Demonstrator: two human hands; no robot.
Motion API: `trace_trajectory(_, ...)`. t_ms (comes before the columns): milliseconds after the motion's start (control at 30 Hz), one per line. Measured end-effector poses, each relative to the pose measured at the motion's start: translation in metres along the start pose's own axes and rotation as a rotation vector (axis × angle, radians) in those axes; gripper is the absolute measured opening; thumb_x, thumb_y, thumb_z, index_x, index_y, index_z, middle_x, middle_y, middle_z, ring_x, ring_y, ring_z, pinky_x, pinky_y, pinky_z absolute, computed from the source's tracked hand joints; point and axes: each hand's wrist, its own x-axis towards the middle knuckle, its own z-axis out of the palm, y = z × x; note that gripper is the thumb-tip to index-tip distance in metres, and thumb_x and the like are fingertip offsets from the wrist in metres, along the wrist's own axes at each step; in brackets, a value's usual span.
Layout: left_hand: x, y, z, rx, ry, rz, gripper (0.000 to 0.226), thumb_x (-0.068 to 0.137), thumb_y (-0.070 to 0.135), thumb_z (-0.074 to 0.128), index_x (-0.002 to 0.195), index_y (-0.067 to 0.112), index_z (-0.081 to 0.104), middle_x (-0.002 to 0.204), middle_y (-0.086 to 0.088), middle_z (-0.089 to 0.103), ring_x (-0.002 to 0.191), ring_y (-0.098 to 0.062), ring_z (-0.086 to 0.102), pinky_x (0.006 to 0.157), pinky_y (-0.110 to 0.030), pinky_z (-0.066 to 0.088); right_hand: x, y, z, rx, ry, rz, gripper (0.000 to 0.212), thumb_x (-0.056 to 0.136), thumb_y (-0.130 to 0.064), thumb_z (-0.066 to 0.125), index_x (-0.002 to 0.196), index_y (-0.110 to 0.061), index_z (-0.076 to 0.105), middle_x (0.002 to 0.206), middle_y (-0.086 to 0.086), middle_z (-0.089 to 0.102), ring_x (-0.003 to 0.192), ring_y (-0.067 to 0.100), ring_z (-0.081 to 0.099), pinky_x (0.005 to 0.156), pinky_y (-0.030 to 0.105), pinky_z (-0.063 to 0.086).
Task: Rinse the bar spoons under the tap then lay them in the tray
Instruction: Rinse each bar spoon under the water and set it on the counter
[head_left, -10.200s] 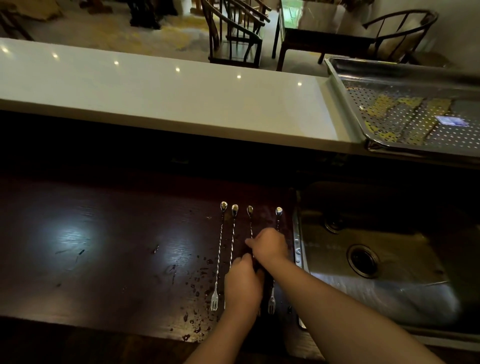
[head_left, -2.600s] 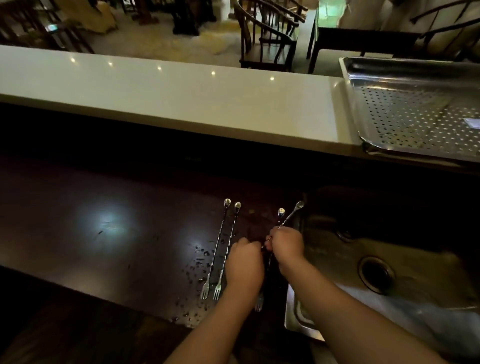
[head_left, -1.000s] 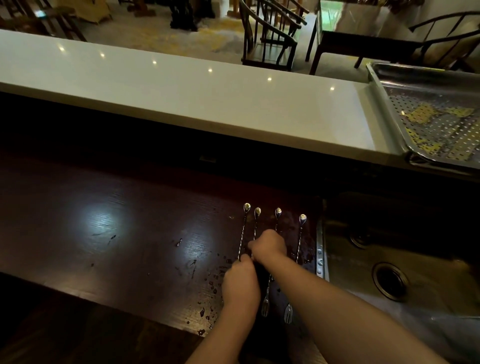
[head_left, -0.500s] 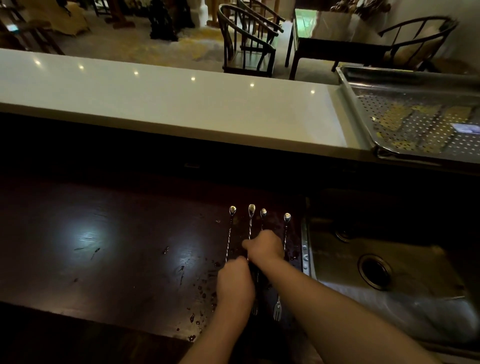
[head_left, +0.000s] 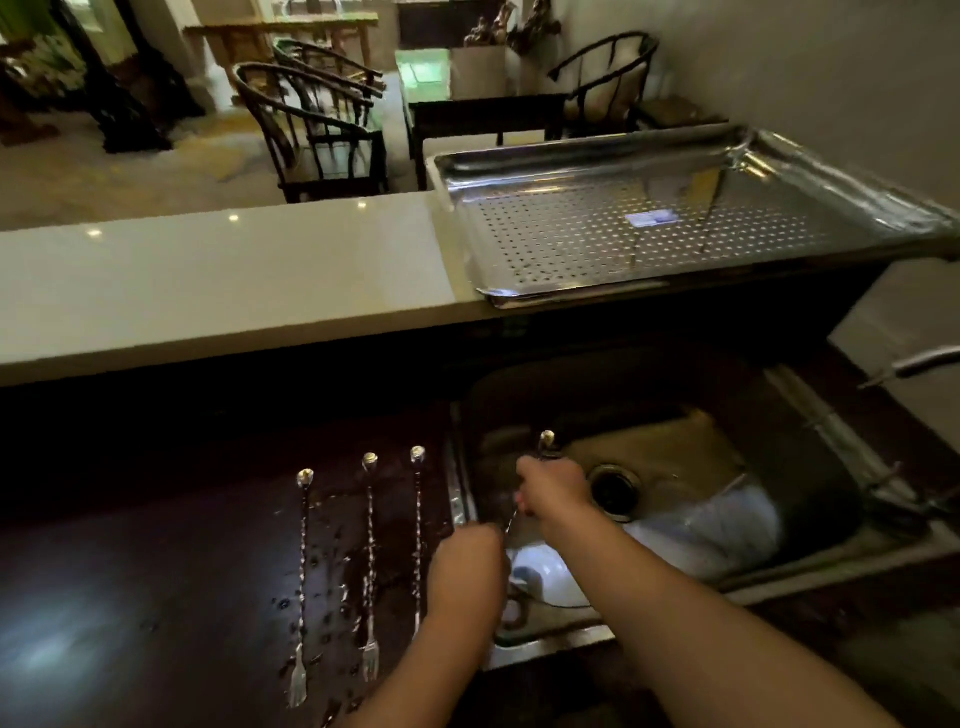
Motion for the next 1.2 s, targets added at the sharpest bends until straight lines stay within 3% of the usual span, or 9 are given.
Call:
trace_trajectory(233, 0.025, 0.093, 0.024, 0.114, -0.046, 0.123, 0.027, 0.087, 0.011, 0.044, 0.102, 0.013, 0.066, 0.106, -0.009, 0.067, 0.096, -0.029, 0.064, 0.078, -0.033, 0.048, 0.048, 0.006, -0.107, 0.095, 0.148, 0.11, 0.019, 0.084, -0.016, 0.057, 0.074, -0.001, 0.064, 0.068, 0.014, 0.059, 0.057, 0.025, 0.052, 0.054, 0.031, 0.038)
trace_trajectory(333, 0.032, 0.117, 0.03, 0.134, -0.044, 0.179, 0.029, 0.089, 0.013, 0.043, 0.106, 0.015, 0.066, 0.109, -0.008, 0.066, 0.099, -0.028, 0.063, 0.082, -0.032, 0.047, 0.063, 0.011, -0.144, 0.166, 0.12, 0.171, 0.023, 0.081, -0.007, 0.058, 0.058, -0.006, 0.057, 0.055, 0.009, 0.051, 0.039, 0.017, 0.045, 0.04, 0.021, 0.032)
trace_trajectory(433, 0.037, 0.138, 0.033, 0.136, -0.057, 0.22, 0.027, 0.088, 0.013, 0.045, 0.106, 0.014, 0.065, 0.11, -0.009, 0.064, 0.098, -0.029, 0.062, 0.081, -0.033, 0.047, 0.075, 0.017, -0.172, 0.305, 0.117, 0.243, 0.018, 0.082, -0.006, 0.06, 0.064, -0.007, 0.055, 0.051, 0.006, 0.048, 0.027, 0.01, 0.04, 0.03, 0.013, 0.027)
trace_trajectory(667, 0.045, 0.173, 0.041, 0.172, 0.159, 0.192, 0.023, 0.091, 0.023, 0.046, 0.109, 0.019, 0.059, 0.112, -0.002, 0.059, 0.1, -0.022, 0.056, 0.078, -0.033, 0.047, 0.095, 0.02, -0.208, 0.561, 0.013, 0.269, 0.012, 0.087, -0.006, 0.063, 0.078, 0.001, 0.062, 0.062, 0.011, 0.061, 0.051, 0.017, 0.058, 0.044, 0.022, 0.048)
trace_trajectory(767, 0.045, 0.2, 0.05, -0.285, 0.153, 0.127, 0.025, 0.092, 0.034, 0.051, 0.089, 0.016, 0.068, 0.083, -0.001, 0.066, 0.075, -0.016, 0.058, 0.063, -0.03, 0.044, 0.095, 0.019, -0.217, 0.711, -0.07, 0.314, 0.012, 0.092, -0.007, 0.06, 0.087, 0.003, 0.06, 0.079, 0.016, 0.065, 0.068, 0.022, 0.066, 0.039, 0.022, 0.053)
trace_trajectory(867, 0.052, 0.234, 0.058, -1.303, -0.128, -0.344, 0.028, 0.092, 0.028, 0.059, 0.081, 0.005, 0.07, 0.076, -0.009, 0.068, 0.065, -0.018, 0.058, 0.058, -0.025, 0.047, 0.095, 0.019, -0.223, 0.75, -0.104, 0.325, 0.012, 0.092, -0.006, 0.059, 0.086, 0.004, 0.06, 0.083, 0.016, 0.066, 0.072, 0.023, 0.067, 0.043, 0.024, 0.056)
trace_trajectory(933, 0.059, 0.244, 0.065, -1.665, -0.125, -0.603, 0.024, 0.093, 0.024, 0.059, 0.091, 0.001, 0.067, 0.088, -0.015, 0.069, 0.076, -0.022, 0.063, 0.071, -0.027, 0.053, 0.097, 0.022, -0.227, 0.75, -0.086, 0.309, 0.01, 0.091, -0.005, 0.06, 0.092, 0.005, 0.061, 0.084, 0.017, 0.067, 0.069, 0.023, 0.068, 0.046, 0.024, 0.056)
trace_trajectory(1067, 0.065, 0.253, 0.073, -1.913, -0.018, -0.675, 0.026, 0.098, 0.025, 0.049, 0.107, 0.001, 0.054, 0.101, -0.011, 0.06, 0.083, -0.016, 0.062, 0.071, -0.019, 0.056, 0.1, 0.029, -0.239, 0.811, -0.088, 0.332, 0.012, 0.093, -0.004, 0.058, 0.099, 0.005, 0.059, 0.083, 0.018, 0.064, 0.07, 0.024, 0.065, 0.048, 0.024, 0.057)
trace_trajectory(1200, 0.068, 0.266, 0.075, -2.023, 0.106, -0.759, 0.037, 0.096, 0.015, 0.053, 0.127, -0.006, 0.048, 0.111, -0.021, 0.06, 0.096, -0.025, 0.062, 0.086, -0.03, 0.049, 0.105, 0.031, -0.243, 0.81, -0.077, 0.327, 0.017, 0.091, -0.005, 0.06, 0.103, 0.008, 0.06, 0.088, 0.019, 0.066, 0.071, 0.024, 0.066, 0.067, 0.029, 0.057)
